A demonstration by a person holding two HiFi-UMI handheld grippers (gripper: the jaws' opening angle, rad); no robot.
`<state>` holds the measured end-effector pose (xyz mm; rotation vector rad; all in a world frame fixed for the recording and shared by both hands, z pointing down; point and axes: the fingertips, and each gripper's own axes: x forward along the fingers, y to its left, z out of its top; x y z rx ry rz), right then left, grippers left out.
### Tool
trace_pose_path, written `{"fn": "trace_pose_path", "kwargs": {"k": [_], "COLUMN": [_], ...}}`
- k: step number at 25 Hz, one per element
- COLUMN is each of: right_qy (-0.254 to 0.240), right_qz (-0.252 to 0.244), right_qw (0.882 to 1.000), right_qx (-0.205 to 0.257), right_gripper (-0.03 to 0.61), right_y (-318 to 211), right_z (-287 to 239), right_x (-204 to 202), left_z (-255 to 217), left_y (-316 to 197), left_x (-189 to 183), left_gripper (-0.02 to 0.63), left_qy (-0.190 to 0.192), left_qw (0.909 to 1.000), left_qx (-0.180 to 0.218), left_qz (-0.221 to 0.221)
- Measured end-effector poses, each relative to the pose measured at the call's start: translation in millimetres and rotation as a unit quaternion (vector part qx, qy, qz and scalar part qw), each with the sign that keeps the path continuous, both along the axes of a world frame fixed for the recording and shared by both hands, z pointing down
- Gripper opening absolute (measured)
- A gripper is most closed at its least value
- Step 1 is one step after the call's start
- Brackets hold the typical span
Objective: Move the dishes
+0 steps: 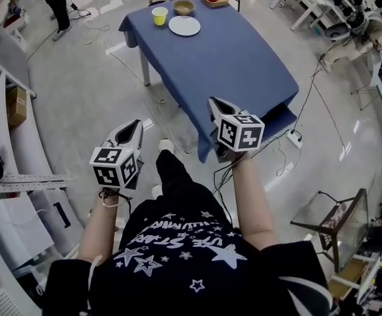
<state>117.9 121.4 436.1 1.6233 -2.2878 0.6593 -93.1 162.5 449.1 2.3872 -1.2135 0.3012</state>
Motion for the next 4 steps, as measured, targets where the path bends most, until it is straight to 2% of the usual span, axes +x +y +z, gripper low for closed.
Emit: {"fn": "trace_pose_path", "kwargs": {"k": [4], "right_qy": [-0.003], "right_qz": [0.002], "right_qw": [1.0], "right_qx": [0.0], "right_gripper": [0.003], "right_y": [23], "right_z": [2], "right_x": [-3], "left_z": [15], "left_y": [18], "left_x": [4], "left_gripper": [0.02], "left_qy": [0.004], "left_qw": [0.9998], "left_qx": [-0.016], "left_qz": [0.008]}}
